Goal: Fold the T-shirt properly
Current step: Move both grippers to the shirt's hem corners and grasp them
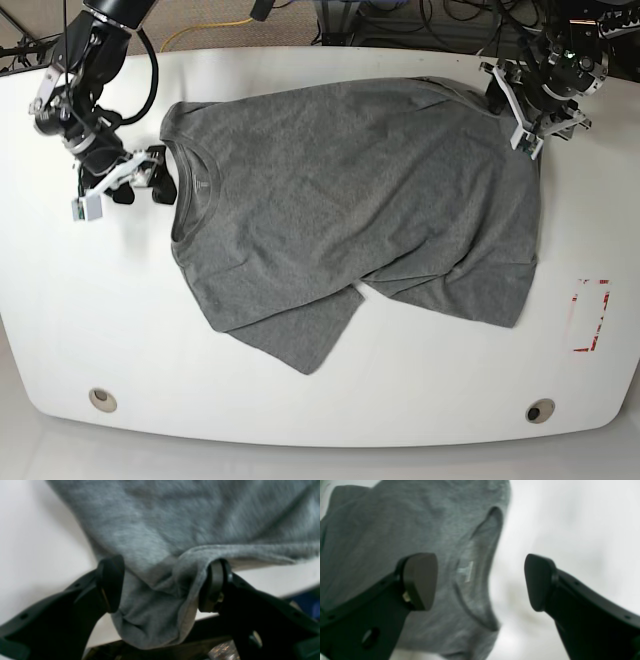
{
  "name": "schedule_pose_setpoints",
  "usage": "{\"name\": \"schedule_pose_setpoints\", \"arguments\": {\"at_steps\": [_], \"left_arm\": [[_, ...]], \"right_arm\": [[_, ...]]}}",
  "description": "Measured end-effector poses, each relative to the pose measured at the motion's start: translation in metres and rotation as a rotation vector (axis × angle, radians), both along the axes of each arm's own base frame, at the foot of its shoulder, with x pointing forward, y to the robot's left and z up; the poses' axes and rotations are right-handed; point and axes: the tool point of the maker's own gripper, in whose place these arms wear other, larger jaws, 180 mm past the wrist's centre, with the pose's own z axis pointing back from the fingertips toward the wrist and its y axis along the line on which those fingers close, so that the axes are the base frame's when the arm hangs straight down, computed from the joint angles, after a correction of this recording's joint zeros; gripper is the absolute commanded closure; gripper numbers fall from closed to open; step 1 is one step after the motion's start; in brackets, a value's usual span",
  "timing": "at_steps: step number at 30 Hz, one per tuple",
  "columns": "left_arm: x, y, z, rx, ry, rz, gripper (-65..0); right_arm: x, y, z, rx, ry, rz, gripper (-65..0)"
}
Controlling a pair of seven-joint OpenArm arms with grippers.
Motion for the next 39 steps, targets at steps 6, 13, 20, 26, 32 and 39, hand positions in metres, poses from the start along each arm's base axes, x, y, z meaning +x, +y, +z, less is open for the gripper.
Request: {"name": "schedule_pose_setpoints", "arguments": {"at_steps": [6,13,20,26,32,39], "left_arm": [[0.045,0.017,0.033,-0.004,-0.161,0.076,-40.3],[0.055,0.011,0.039,0.014,-0.17,-0.018,-40.3],[0.04,0.008,0.028,0.056,-0.041,-0.127,-40.3],[0.045,0.0,0.037,-0.04,-0.096,-0.117,-40.3],[0.054,-0.019,0.057,-0.191,-0.163,-0.173,-40.3],[0.081,-0.024,0.084,-0.223,-0.239,-0.198,-40.4]], "right_arm": [[0.045,-0.018,-0.013,0.092,0.029,-0.052,-50.9],[0.091,-0.022,-0.028,0.028,0.097,-0.017,-50.9],[0.115,-0.007,-0.044,0.057,0.123,-0.004,-50.9],[0.122,0.005,-0.056,0.107,0.103,-0.031,-50.9],[0.131,0.057,-0.06,0.131,0.096,0.057,-50.9],[0.134,0.089,-0.06,0.171,0.087,0.094,-50.9]]}}
